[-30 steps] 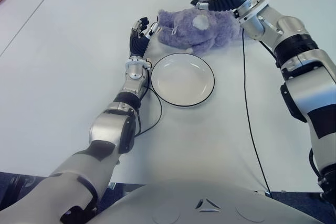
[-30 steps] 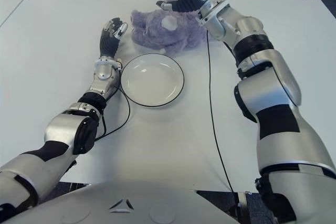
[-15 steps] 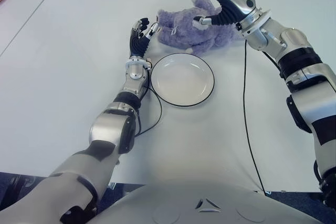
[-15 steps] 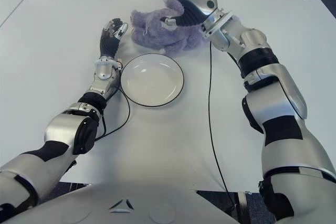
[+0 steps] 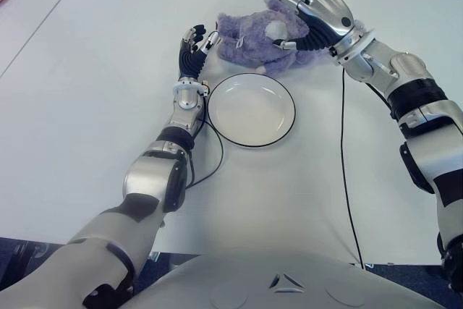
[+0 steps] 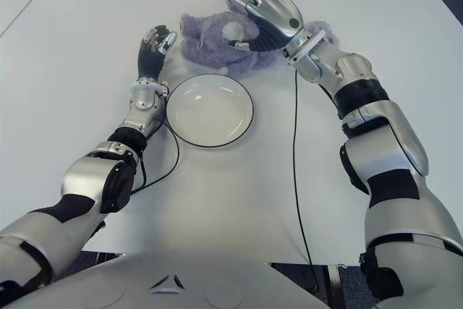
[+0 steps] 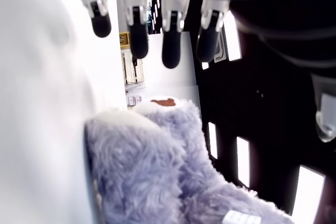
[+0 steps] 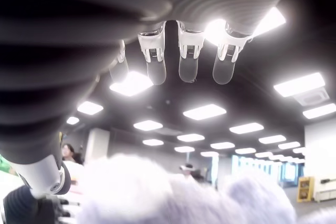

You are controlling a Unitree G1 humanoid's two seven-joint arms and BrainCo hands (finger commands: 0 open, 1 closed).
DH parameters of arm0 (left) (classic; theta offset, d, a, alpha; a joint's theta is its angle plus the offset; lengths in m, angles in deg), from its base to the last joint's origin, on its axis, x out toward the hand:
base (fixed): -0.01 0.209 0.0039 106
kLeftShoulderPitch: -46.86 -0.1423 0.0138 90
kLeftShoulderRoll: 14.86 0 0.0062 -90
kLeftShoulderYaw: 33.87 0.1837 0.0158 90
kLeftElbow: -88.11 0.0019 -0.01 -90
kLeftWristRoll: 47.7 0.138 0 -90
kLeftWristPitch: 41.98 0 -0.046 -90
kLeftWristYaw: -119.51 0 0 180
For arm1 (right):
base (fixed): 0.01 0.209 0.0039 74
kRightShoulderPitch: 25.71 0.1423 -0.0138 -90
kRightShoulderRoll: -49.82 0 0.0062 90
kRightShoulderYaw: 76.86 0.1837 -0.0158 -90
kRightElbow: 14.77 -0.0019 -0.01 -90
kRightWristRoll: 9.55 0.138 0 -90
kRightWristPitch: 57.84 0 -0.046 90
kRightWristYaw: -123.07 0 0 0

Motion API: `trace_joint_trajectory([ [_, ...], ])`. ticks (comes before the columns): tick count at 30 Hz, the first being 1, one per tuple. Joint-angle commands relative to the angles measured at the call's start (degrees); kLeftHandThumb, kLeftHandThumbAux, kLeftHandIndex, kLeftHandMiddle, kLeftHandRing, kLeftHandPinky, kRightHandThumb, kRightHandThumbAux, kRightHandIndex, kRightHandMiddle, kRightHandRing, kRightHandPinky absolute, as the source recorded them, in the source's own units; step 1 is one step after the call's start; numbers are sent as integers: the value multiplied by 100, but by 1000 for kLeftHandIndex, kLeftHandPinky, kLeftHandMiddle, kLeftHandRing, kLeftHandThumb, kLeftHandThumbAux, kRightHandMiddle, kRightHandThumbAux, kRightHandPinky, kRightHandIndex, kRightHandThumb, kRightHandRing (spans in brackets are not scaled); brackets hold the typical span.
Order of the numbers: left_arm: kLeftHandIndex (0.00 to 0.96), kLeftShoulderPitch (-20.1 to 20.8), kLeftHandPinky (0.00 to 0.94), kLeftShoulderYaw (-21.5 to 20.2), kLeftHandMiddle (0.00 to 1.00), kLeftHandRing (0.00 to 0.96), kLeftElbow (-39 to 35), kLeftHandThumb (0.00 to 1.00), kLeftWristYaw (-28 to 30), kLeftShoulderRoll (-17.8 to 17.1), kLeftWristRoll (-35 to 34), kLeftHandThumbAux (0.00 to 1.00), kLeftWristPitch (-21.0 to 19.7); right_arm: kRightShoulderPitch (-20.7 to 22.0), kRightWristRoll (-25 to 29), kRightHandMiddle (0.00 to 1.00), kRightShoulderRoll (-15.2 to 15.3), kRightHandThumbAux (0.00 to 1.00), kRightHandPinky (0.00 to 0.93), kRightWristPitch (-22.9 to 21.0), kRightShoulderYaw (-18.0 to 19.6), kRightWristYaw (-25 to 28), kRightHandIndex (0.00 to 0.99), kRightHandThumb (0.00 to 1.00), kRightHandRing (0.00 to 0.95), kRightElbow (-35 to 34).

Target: Put the doll into the plate.

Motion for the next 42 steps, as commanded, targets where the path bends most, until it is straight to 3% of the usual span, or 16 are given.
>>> trace_joint_trajectory([
  [1, 218, -1514, 4, 111, 203, 148, 999, 0, -123, 374, 238, 421, -472, -410, -136, 0, -98, 594, 7, 49, -32, -66, 0, 302, 0, 389],
  [13, 216, -1451, 18, 122, 208, 148, 986, 0, -158, 401, 230, 427, -579, -516, -80, 0, -510, 598, 3, 119, -87, -161, 0, 331, 3, 729],
  [22, 218, -1461, 0, 97, 203, 139, 988, 0, -145, 431, 194, 421, -574, -291, -194, 0, -775, 604, 0, 60, -204, -483, 0, 323, 1, 1457],
  [32, 215, -1481, 0, 76, 198, 127, 984, 0, -103, 451, 168, 400, -527, -96, 70, 0, -1085, 614, 89, -143, -38, -200, 0, 408, 0, 2055],
  [42, 240, -1500, 0, 42, 207, 124, 977, 0, -52, 469, 130, 387, -476, -63, 251, 0, -1343, 620, 109, -444, 117, -79, 0, 488, 12, 2338],
])
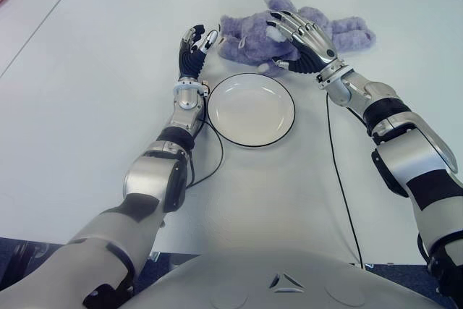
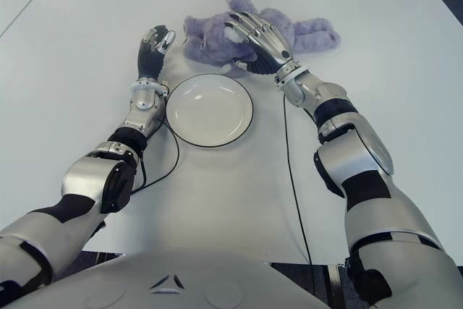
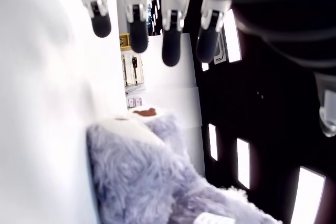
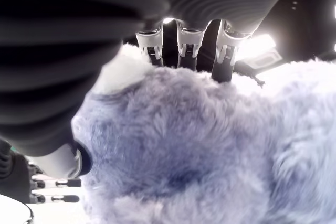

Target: Put the doll into the plate.

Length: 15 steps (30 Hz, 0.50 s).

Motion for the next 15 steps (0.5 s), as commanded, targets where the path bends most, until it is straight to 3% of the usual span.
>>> trace_joint_trajectory([
  [1, 241, -1503, 0, 46, 207, 124, 976, 0, -7, 464, 132, 387, -466, -9, 125, 0, -224, 620, 109, -256, 107, 251, 0, 491, 13, 351],
  [15, 249, -1498, 0, 43, 202, 117, 976, 0, -78, 504, 131, 394, -502, 159, 114, 0, -328, 611, 140, -376, 195, 104, 10, 565, 47, 427],
])
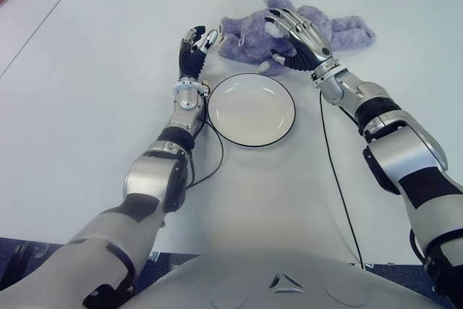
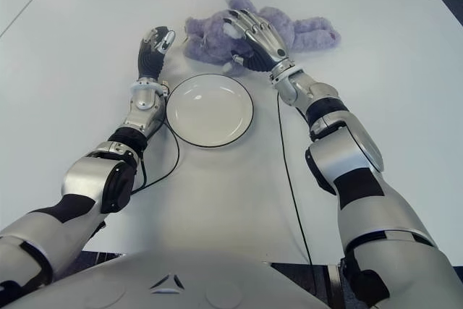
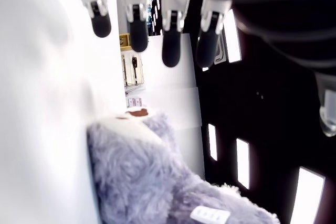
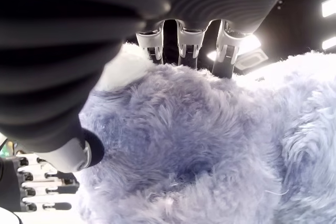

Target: Put the doll into the plate.

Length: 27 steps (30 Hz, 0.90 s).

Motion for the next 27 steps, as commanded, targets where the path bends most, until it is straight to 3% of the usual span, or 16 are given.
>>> trace_joint_trajectory([
  [1, 249, -1498, 0, 48, 201, 116, 975, 0, -84, 495, 134, 396, -511, 93, 16, 0, -135, 613, 140, -252, 25, 52, 14, 564, 45, 239],
  [14, 261, -1484, 0, 51, 208, 118, 973, 0, -153, 506, 143, 414, -501, 412, -5, 0, -291, 641, 140, -593, 44, -111, 111, 529, 32, 310],
  [27, 273, -1476, 0, 71, 222, 119, 969, 0, -193, 519, 164, 424, -466, 609, -52, 0, -419, 657, 73, -733, -6, -298, 162, 512, 62, 353],
])
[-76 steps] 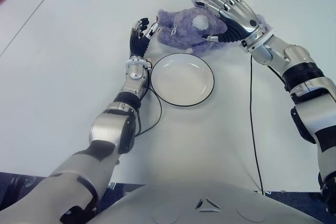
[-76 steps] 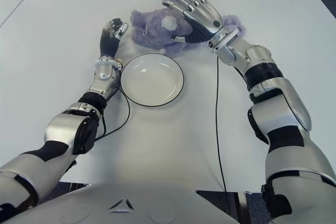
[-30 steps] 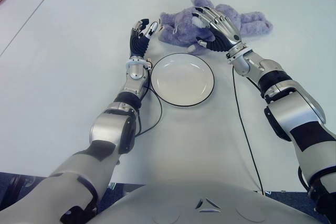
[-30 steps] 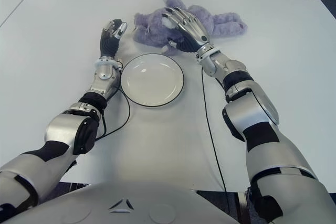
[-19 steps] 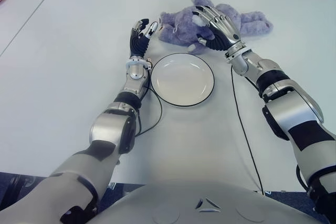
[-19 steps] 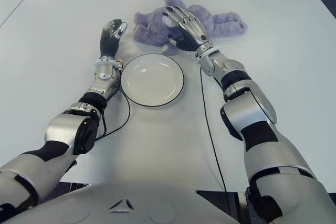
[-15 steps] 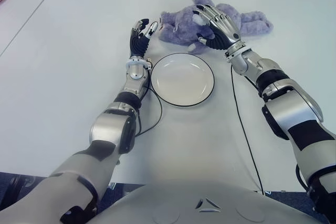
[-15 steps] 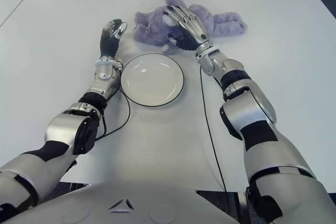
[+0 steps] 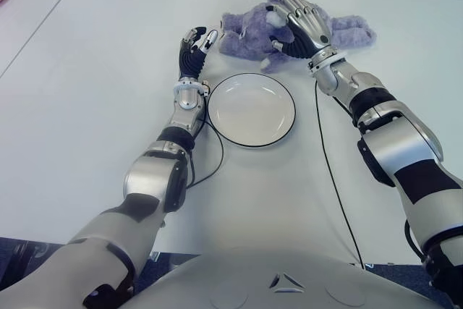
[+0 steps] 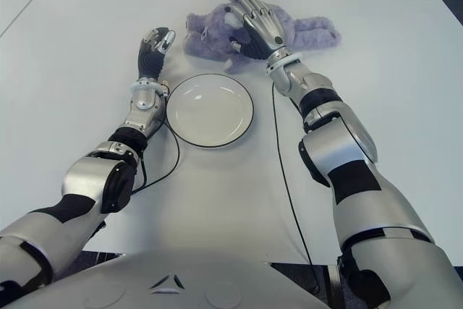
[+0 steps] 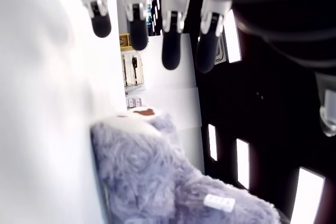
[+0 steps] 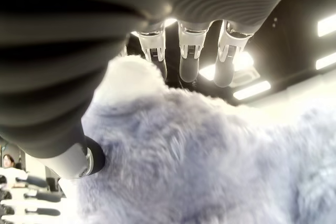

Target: Put the doll into the plate.

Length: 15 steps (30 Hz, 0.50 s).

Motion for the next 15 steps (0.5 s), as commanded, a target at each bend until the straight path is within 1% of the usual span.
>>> trace_joint_trajectory([
  [1, 271, -1479, 0, 69, 222, 120, 969, 0, -194, 513, 164, 424, -465, 120, -35, 4, -160, 660, 83, -183, -16, -57, 167, 516, 72, 129],
  [4, 267, -1484, 0, 58, 222, 121, 969, 0, -193, 493, 156, 422, -466, 132, -20, 14, -187, 663, 105, -197, -8, -29, 174, 521, 86, 137],
  [6, 261, -1483, 0, 50, 222, 122, 970, 0, -184, 485, 146, 423, -482, 143, -14, 39, -204, 668, 163, -201, -5, -9, 189, 521, 109, 142],
  [9, 255, -1484, 0, 42, 222, 123, 970, 0, -173, 475, 136, 423, -496, 161, 5, 119, -227, 673, 269, -193, 8, 44, 224, 523, 188, 149],
  [10, 254, -1484, 0, 42, 223, 124, 970, 0, -174, 473, 136, 423, -498, 169, 17, 170, -231, 682, 318, -186, 18, 72, 262, 558, 239, 152],
  [11, 252, -1485, 0, 44, 224, 126, 970, 0, -176, 471, 137, 423, -500, 182, 40, 246, -235, 694, 391, -176, 37, 121, 318, 608, 314, 157],
  [12, 250, -1487, 0, 43, 226, 129, 970, 0, -175, 466, 136, 424, -500, 191, 54, 364, -242, 701, 485, -172, 48, 152, 357, 642, 417, 160],
  [13, 250, -1490, 0, 48, 227, 130, 969, 0, -184, 462, 142, 424, -494, 215, 67, 406, -243, 704, 519, -174, 60, 187, 372, 654, 454, 161],
  [15, 248, -1497, 0, 61, 228, 133, 968, 0, -209, 452, 158, 422, -477, 271, 107, 579, -247, 707, 677, -200, 97, 291, 407, 685, 614, 161],
])
